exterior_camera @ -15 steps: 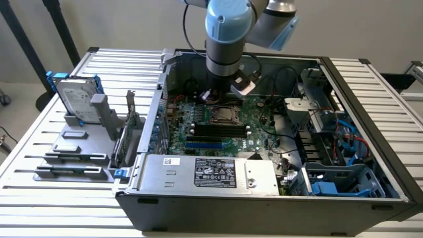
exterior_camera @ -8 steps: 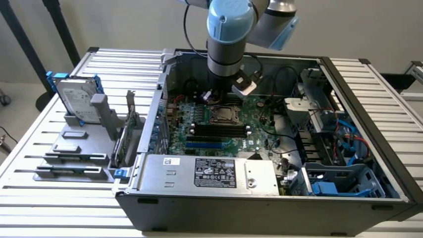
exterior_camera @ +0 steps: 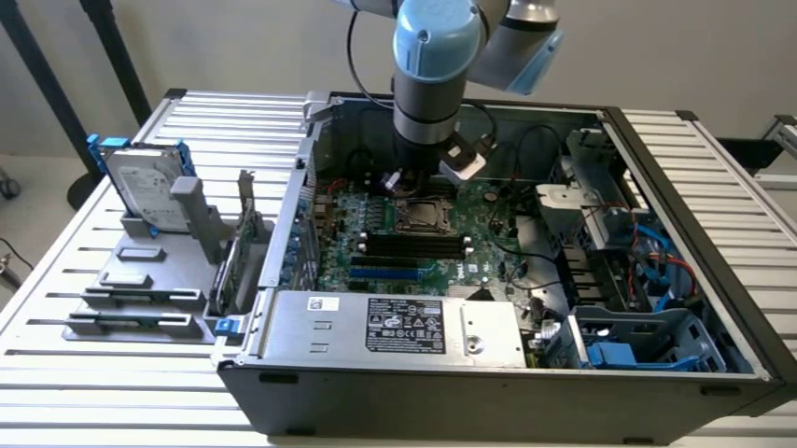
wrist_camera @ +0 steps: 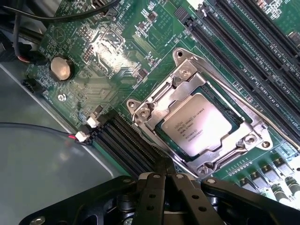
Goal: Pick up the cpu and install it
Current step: 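Install the first cpu locking lever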
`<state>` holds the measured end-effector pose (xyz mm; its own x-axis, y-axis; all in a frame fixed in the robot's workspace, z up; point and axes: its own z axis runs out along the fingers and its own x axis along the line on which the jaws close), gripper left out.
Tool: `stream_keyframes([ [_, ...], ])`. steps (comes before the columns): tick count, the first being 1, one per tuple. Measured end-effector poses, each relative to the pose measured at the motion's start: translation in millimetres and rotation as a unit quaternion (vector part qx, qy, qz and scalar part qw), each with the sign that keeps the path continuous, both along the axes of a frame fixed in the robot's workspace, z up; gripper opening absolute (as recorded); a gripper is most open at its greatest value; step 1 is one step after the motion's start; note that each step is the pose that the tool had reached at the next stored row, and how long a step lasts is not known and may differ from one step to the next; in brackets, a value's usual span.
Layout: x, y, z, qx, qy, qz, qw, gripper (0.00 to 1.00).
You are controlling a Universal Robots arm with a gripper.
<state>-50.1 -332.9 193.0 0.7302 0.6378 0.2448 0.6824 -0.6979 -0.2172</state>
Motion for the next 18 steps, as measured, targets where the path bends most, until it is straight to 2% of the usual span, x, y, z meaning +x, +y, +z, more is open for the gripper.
stream_keyframes([
  [3, 0.6, 0.4, -0.2, -0.0019, 0.0001, 0.0, 1.0, 0.11],
  [6, 0.6, 0.7, 0.7, -0.0026, 0.0001, 0.0, 1.0, 0.11],
  [13, -5.7, 0.6, 26.4, -0.0028, 0.0002, 0.0, 1.0, 0.11],
  [18, -16.7, 0.8, 27.8, -0.0025, -0.0003, 0.0, 1.0, 0.11],
])
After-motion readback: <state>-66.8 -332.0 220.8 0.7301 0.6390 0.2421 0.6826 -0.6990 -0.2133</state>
